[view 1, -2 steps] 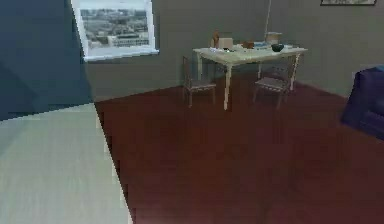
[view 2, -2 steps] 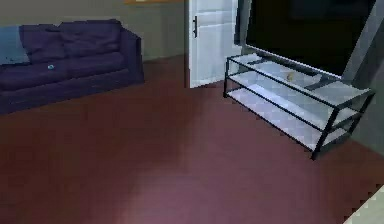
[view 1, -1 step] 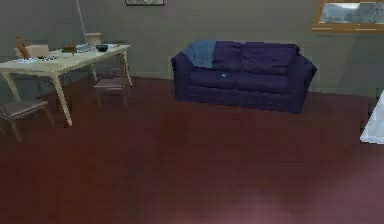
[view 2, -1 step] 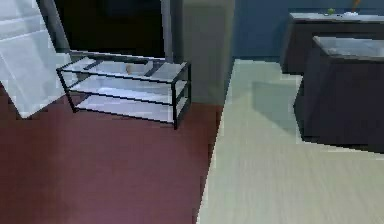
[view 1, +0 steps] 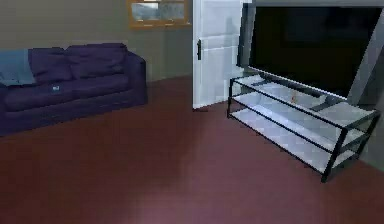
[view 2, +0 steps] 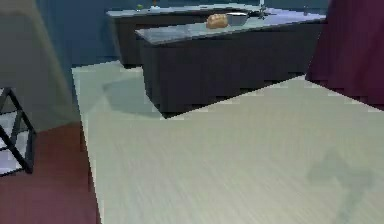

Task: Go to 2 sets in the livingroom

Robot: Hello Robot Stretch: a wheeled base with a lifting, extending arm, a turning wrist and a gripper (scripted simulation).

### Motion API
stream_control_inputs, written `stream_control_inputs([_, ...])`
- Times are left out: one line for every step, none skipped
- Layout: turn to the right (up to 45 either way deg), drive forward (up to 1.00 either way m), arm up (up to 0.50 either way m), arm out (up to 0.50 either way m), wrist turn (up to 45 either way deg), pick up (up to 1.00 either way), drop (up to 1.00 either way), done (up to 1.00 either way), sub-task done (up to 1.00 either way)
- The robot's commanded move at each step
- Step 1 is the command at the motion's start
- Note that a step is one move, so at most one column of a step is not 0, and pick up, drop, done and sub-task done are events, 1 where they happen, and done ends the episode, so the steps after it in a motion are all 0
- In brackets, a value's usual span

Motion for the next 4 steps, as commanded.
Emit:
stream_control_inputs([45.0, 0.0, 0.0, 0.0, 0.0, 0.0, 0.0, 0.0, 0.0])
stream_control_inputs([12.0, 0.0, 0.0, 0.0, 0.0, 0.0, 0.0, 0.0, 0.0])
stream_control_inputs([3.0, 0.0, 0.0, 0.0, 0.0, 0.0, 0.0, 0.0, 0.0])
stream_control_inputs([0.0, 1.0, 0.0, 0.0, 0.0, 0.0, 0.0, 0.0, 0.0])
